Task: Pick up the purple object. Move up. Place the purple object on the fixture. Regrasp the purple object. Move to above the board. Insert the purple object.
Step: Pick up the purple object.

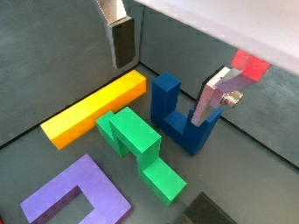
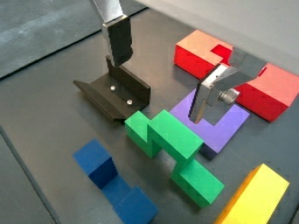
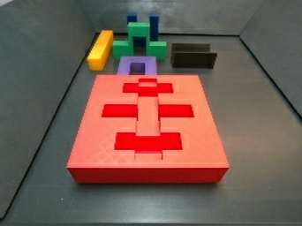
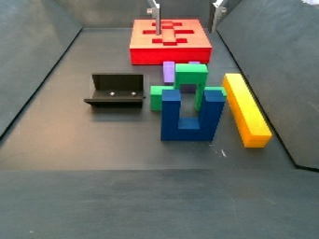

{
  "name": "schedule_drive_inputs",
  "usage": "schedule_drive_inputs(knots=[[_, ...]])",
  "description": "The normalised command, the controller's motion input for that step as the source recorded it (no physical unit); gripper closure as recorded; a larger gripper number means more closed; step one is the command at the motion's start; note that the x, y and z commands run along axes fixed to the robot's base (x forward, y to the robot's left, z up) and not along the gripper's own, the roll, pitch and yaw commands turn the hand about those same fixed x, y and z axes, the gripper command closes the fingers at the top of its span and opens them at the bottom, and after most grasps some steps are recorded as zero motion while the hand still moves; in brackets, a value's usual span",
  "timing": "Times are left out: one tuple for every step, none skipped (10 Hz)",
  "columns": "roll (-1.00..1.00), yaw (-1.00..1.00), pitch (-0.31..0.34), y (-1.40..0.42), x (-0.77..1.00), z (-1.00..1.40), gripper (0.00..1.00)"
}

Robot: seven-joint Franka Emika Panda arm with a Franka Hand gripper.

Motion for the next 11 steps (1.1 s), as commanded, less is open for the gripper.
schedule_drive_inputs(knots=[[0.0, 0.0, 0.0, 0.0, 0.03, -0.03, 0.0], [0.0, -0.05, 0.0, -0.15, 0.26, -0.11, 0.0], [-0.01, -0.07, -0.01, -0.51, 0.38, -0.16, 0.0], [-0.04, -0.02, -0.059, -0.69, 0.44, -0.2, 0.0], [-0.03, 0.0, -0.026, -0.69, 0.56, -0.26, 0.0], [-0.01, 0.0, -0.031, -0.69, 0.54, -0.26, 0.0], [-0.02, 0.0, -0.067, -0.7, 0.45, -0.28, 0.0], [-0.02, 0.0, -0.06, -0.69, 0.47, -0.3, 0.0], [-0.02, 0.0, -0.067, -0.67, 0.42, -0.33, 0.0], [0.0, -0.01, -0.101, -0.52, 0.24, -0.43, 0.0], [0.0, 0.0, -0.076, -0.46, 0.29, -0.5, 0.0]])
